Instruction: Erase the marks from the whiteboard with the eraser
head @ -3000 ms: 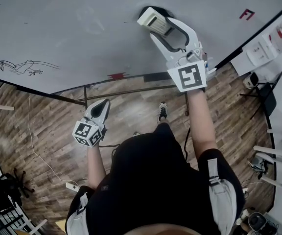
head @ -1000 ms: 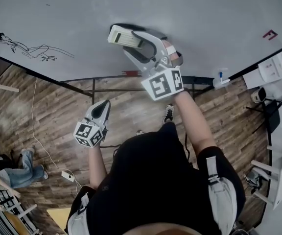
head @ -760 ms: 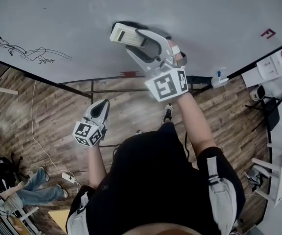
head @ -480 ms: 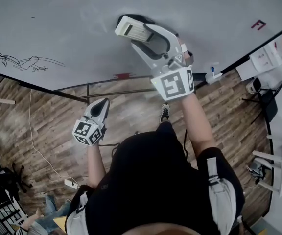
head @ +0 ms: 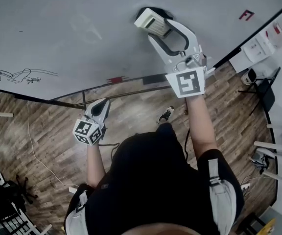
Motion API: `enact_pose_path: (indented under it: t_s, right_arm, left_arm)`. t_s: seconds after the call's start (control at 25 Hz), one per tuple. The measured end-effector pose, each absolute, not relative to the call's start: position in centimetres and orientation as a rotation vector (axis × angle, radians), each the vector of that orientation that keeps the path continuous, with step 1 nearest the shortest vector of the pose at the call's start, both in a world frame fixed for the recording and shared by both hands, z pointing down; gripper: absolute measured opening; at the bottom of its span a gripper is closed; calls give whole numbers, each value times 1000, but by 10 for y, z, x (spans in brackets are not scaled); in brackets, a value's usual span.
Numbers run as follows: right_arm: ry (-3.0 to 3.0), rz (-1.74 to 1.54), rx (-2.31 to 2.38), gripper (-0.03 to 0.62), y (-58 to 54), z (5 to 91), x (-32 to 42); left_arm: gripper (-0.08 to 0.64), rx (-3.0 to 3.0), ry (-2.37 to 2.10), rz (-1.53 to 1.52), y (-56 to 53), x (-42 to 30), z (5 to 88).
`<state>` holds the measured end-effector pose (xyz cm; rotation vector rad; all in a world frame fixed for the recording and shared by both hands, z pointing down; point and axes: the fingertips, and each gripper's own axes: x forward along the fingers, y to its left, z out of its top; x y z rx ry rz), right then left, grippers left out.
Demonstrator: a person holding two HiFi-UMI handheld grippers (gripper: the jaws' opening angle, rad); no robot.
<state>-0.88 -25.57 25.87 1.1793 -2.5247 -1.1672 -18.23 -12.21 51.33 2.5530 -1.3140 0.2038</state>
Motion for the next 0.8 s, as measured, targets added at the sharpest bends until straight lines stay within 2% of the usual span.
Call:
enact_pose_path:
  t_s: [0.8]
  right_arm:
    - [-2402,-1023,1519,224,-287,261,126]
  left_arm:
    - [11,2609,-1169,219,-147,-134,522]
